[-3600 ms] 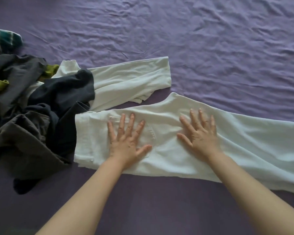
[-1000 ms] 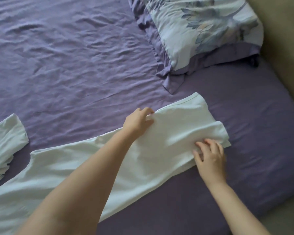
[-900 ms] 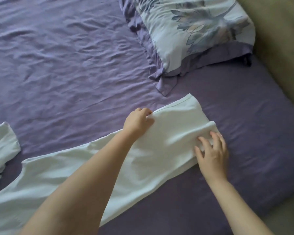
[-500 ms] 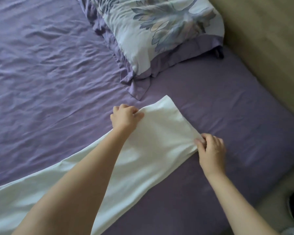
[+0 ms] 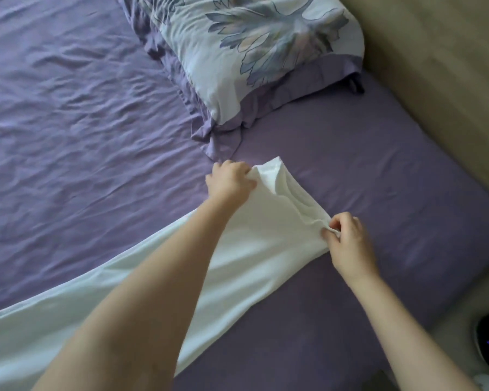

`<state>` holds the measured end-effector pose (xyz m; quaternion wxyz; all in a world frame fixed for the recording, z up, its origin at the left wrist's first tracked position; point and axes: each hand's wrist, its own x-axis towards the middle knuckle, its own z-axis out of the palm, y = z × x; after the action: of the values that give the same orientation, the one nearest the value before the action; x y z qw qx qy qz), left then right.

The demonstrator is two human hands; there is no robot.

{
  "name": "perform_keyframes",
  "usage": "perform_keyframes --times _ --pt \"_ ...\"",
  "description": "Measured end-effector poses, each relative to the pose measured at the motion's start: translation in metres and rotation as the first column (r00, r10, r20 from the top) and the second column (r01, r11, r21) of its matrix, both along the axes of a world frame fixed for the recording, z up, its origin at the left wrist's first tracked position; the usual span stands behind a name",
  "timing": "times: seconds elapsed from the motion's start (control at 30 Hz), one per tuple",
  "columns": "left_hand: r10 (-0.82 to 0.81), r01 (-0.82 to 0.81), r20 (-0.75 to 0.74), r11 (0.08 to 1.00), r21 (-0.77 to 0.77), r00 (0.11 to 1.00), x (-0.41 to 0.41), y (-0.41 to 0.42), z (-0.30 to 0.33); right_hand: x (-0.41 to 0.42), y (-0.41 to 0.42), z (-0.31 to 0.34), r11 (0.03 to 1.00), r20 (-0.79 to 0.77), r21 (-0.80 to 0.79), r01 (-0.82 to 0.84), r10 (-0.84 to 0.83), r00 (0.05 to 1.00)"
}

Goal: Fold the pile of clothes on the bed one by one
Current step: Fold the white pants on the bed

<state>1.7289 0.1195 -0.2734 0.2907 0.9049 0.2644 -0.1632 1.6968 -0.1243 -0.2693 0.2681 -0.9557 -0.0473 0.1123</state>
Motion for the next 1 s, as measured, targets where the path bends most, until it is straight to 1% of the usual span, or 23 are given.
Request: perform_keyframes --times 0.03,0.07,0.1,0.13,0.17,0.2,0.23,0.3,0.33,0.37,0.4,0.43,0.47,0.53,0.57,0.6,0.67,0.73,0.8,0.83,0.9,0.97,1.0 --pt "-0.026 0.026 -0.019 0.999 0.045 0.999 -0.005 -0.009 -0.003 0.000 -0.001 -0.003 0.999 -0.057 0.035 0.002 0.000 0.998" --pt "-0.031 0.030 0.013 0.998 0.060 0.999 -0.012 -0.017 -0.003 0.000 -0.002 -0.006 0.997 -0.089 0.072 0.008 -0.001 0.996" --pt "-0.040 0.030 0.102 0.994 0.102 0.994 -0.019 -0.022 -0.005 0.002 -0.004 -0.009 0.996 -0.114 0.088 0.023 -0.012 0.993" --pt "-0.074 0.046 0.165 0.985 0.168 0.983 -0.029 -0.025 -0.006 0.003 -0.005 -0.011 0.996 -0.139 0.080 0.032 -0.021 0.990" --pt "-0.119 0.076 0.184 0.971 0.226 0.976 -0.042 -0.028 -0.010 0.003 -0.004 -0.013 0.998 -0.155 0.040 0.042 -0.035 0.987" --pt "-0.176 0.128 0.167 0.957 0.262 0.970 -0.053 -0.033 -0.014 0.002 -0.004 -0.014 0.998 -0.142 -0.029 0.047 -0.050 0.989" --pt "-0.211 0.166 0.135 0.944 0.286 0.968 -0.071 -0.036 -0.015 -0.001 -0.002 -0.013 0.991 -0.072 -0.131 0.021 -0.031 0.997" --pt "-0.220 0.178 0.128 0.944 0.278 0.967 -0.101 -0.046 -0.018 -0.006 0.001 -0.013 0.941 0.175 -0.335 -0.051 0.116 0.978" --pt "-0.205 0.150 0.159 0.941 0.305 0.966 -0.118 -0.048 -0.019 -0.010 0.008 -0.012 0.926 0.296 -0.362 -0.108 0.224 0.929" --pt "-0.194 0.112 0.210 0.930 0.351 0.958 -0.132 -0.050 -0.020 -0.012 0.018 -0.013 0.908 0.375 -0.369 -0.199 0.341 0.862" --pt "-0.199 0.089 0.246 0.914 0.396 0.949 -0.141 -0.054 -0.025 -0.013 0.027 -0.014 0.874 0.396 -0.376 -0.309 0.453 0.799" --pt "-0.184 0.063 0.262 0.910 0.411 0.947 -0.151 -0.057 -0.029 -0.013 0.039 -0.016 0.816 0.356 -0.387 -0.430 0.562 0.746" --pt "-0.181 0.067 0.253 0.913 0.402 0.951 -0.158 -0.060 -0.032 -0.012 0.049 -0.019 0.753 0.245 -0.392 -0.529 0.640 0.728" --pt "-0.200 0.148 0.116 0.925 0.351 0.973 -0.164 -0.065 -0.039 -0.005 0.061 -0.029 0.674 -0.036 -0.411 -0.613 0.660 0.750" --pt "-0.199 0.174 0.041 0.926 0.334 0.979 -0.164 -0.064 -0.042 -0.001 0.064 -0.037 0.655 -0.130 -0.428 -0.623 0.637 0.759" --pt "-0.225 0.211 0.000 0.915 0.343 0.974 -0.156 -0.061 -0.045 0.006 0.063 -0.043 0.651 -0.166 -0.441 -0.617 0.616 0.770" --pt "-0.245 0.255 -0.072 0.907 0.335 0.967 -0.148 -0.050 -0.054 0.010 0.069 -0.057 0.632 -0.202 -0.454 -0.628 0.614 0.763" --pt "-0.274 0.299 -0.125 0.903 0.309 0.954 -0.144 -0.046 -0.053 0.009 0.072 -0.057 0.650 -0.212 -0.464 -0.602 0.578 0.788" --pt "-0.260 0.291 -0.139 0.911 0.292 0.955 -0.162 -0.048 -0.048 -0.011 0.080 -0.049 0.677 -0.162 -0.485 -0.553 0.552 0.818" --pt "-0.235 0.262 -0.124 0.919 0.296 0.964 -0.180 -0.048 -0.044 -0.029 0.084 -0.041 0.677 -0.121 -0.480 -0.558 0.579 0.806" --pt "-0.186 0.202 -0.082 0.931 0.303 0.979 -0.211 -0.047 -0.039 -0.062 0.084 -0.034 0.633 -0.064 -0.424 -0.648 0.693 0.718" --pt "-0.134 0.146 -0.059 0.935 0.324 0.989 -0.248 -0.033 -0.039 -0.088 0.080 -0.035 0.533 -0.090 -0.412 -0.739 0.784 0.615" --pt "-0.108 0.121 -0.059 0.933 0.339 0.992 -0.265 -0.024 -0.039 -0.094 0.075 -0.036 0.506 -0.118 -0.428 -0.748 0.790 0.602"
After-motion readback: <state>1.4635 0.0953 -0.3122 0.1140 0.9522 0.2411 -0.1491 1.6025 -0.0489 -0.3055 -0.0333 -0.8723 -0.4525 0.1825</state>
